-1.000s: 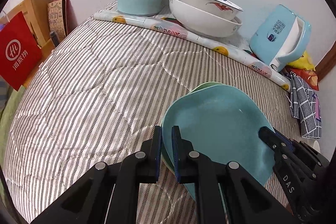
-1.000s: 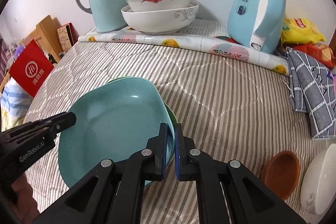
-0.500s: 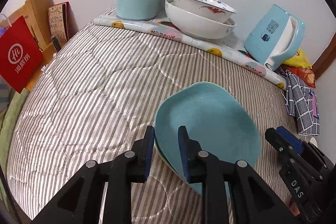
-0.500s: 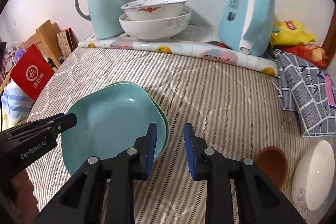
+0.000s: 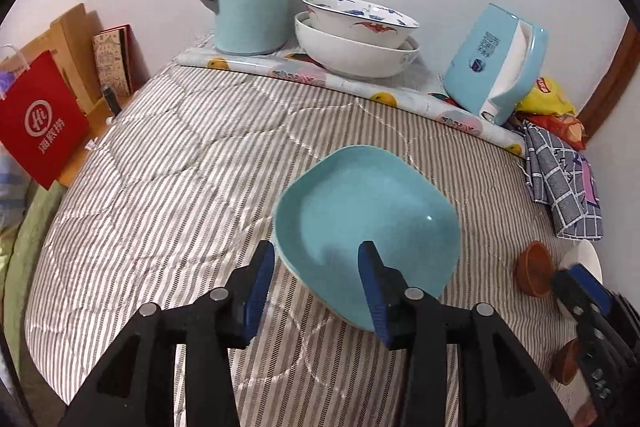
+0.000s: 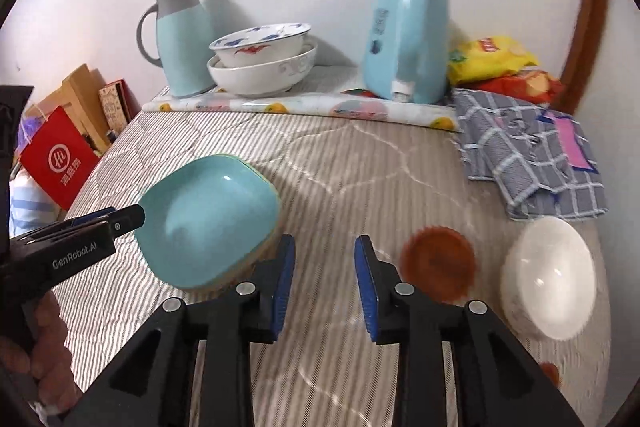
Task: Organize plates and bowls
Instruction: 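Withdraw both tools up from the plate stack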
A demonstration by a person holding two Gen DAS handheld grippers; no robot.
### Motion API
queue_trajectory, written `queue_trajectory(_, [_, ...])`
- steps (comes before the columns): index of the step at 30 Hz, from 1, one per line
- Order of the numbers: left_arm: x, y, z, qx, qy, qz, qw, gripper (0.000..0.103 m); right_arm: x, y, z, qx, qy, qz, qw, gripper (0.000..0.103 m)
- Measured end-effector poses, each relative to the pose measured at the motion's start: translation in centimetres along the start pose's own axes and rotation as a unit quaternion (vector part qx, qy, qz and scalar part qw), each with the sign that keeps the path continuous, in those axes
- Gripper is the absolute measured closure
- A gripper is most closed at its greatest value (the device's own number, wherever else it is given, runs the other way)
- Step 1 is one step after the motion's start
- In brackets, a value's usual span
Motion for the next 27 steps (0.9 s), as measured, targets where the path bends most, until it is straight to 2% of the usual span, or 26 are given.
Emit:
queue_trajectory(8, [1.0,-2.2,-0.8,0.012,0.004,-0.015,0.9998,0.061,3.1,-3.5,-1.8,0.015,0.026,-0.023,0.999,0.07])
queue_trajectory(12, [3.0,-3.6,-1.3,0.021,0.017,-0.031,0.9992,0.061,5.3,-5.6,-2.7,0.031,0.052,-0.04,0.997,0.054])
queue_trajectory(15, [4.7,-4.6,-1.9,0.027,0.034,-0.042,0.9982,0.061,7.0,-7.1,-3.4,0.038,0.07,-0.052,0.996,0.046])
queue_trajectory(20, [7.4,-6.3,-2.4,0.046,0.053,-0.049,0.9963,0.061,10.7,-9.3,-5.0,0.044,0.096,-0.082,0.991,0.046])
queue_trajectory(27, [11.4,-7.4,-3.6,0.05,0.073,-0.066,0.9939,0.061,15.0,-10.9,-7.7,0.036,0.141,-0.09,0.985,0.046])
Point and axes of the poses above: each gripper's, at about its wrist camera, not at the fingertips, and y roughly the way its jaws point, x to its right, z to its top, the point moved 8 cm from there along y, roughly the way its jaws point
